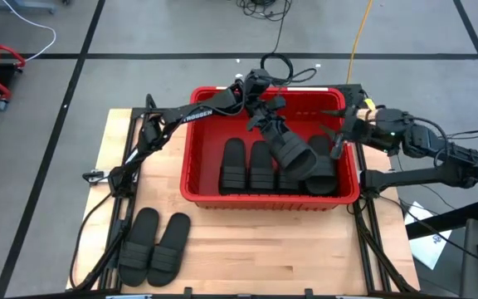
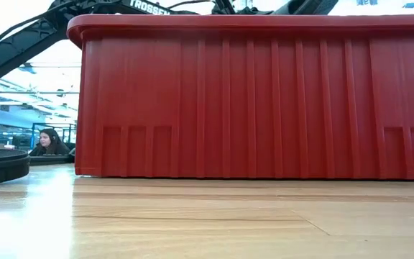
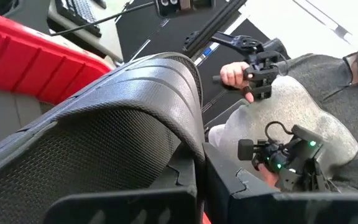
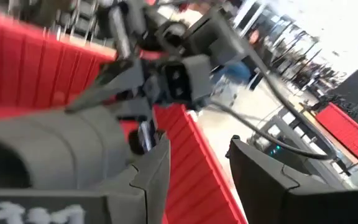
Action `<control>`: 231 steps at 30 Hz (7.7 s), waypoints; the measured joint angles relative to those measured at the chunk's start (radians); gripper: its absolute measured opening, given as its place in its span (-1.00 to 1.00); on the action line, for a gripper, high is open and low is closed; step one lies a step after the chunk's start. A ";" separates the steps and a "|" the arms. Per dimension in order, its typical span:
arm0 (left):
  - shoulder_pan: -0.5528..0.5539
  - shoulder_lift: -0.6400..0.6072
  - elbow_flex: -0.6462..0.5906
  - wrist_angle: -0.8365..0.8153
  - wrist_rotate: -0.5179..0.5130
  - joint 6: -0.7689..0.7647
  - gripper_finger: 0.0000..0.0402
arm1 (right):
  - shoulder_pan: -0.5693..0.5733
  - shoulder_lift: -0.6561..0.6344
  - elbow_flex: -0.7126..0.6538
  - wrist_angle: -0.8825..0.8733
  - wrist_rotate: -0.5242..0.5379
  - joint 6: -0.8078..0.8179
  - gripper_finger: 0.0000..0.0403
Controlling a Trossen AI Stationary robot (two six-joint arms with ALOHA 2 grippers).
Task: Pick and place slides into bin
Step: Put the black slide into the red bin
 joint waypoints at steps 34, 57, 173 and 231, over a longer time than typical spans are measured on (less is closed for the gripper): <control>0.048 -0.050 0.001 -0.026 -0.091 -0.076 -0.99 | 0.164 0.370 0.246 -0.355 0.215 -0.219 -0.23; 0.018 -0.051 0.061 -0.159 -0.083 -0.054 -0.98 | 0.154 0.430 0.180 -0.255 0.248 -0.153 -0.93; 0.442 -0.602 0.062 -0.398 -0.296 0.175 -0.24 | 0.129 0.554 0.209 -0.555 -0.077 0.901 -0.75; 0.440 -1.718 -1.316 0.254 -0.350 -0.053 -1.00 | 0.587 0.256 -0.075 0.897 -0.174 0.468 -1.00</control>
